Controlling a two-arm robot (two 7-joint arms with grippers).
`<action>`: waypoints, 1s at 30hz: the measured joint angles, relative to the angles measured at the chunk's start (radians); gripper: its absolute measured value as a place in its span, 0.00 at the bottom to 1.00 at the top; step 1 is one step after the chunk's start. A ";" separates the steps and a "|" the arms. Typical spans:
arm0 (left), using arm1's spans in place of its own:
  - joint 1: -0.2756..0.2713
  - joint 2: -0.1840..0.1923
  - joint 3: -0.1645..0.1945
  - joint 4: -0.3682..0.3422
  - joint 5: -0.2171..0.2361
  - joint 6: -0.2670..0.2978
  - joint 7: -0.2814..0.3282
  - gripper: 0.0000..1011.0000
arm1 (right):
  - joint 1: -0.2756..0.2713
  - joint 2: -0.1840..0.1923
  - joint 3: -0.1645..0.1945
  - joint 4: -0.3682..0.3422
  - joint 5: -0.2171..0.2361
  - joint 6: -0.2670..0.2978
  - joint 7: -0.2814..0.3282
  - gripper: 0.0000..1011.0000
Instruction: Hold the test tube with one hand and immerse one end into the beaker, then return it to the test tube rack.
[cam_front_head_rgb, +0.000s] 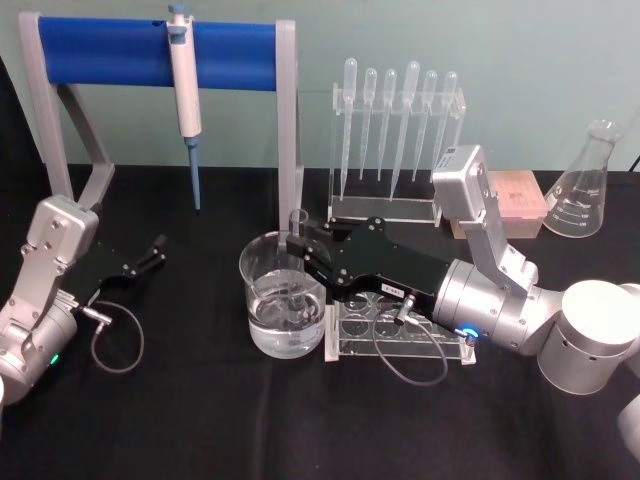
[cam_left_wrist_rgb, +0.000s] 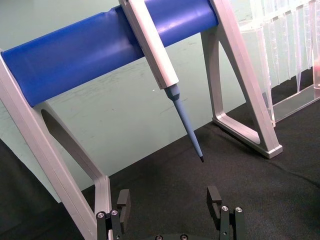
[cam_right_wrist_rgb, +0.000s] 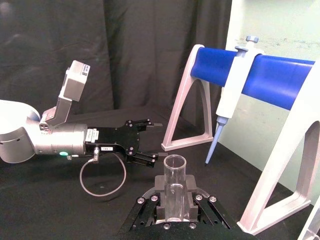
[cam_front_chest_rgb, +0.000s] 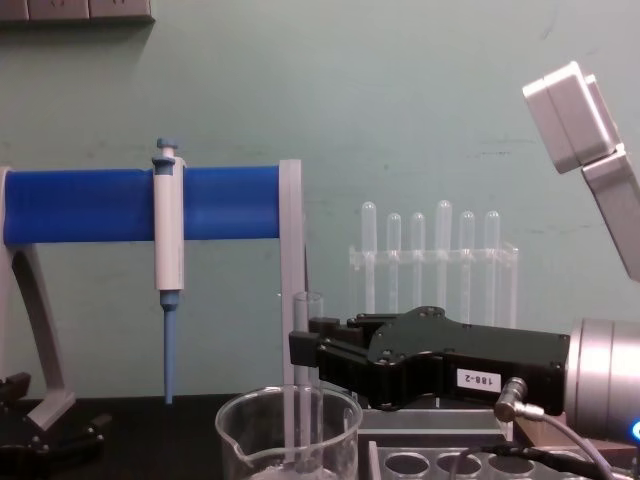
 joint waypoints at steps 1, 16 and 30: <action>0.000 0.000 0.000 0.000 0.000 0.000 0.000 0.99 | 0.000 0.000 0.000 0.000 0.000 0.000 0.000 0.24; 0.000 0.000 0.000 0.000 0.000 0.000 0.000 0.99 | 0.000 0.000 0.000 0.000 0.000 0.000 0.000 0.24; 0.000 0.000 0.000 0.000 0.000 0.000 0.000 0.99 | 0.000 0.000 0.000 0.000 0.000 0.000 0.000 0.24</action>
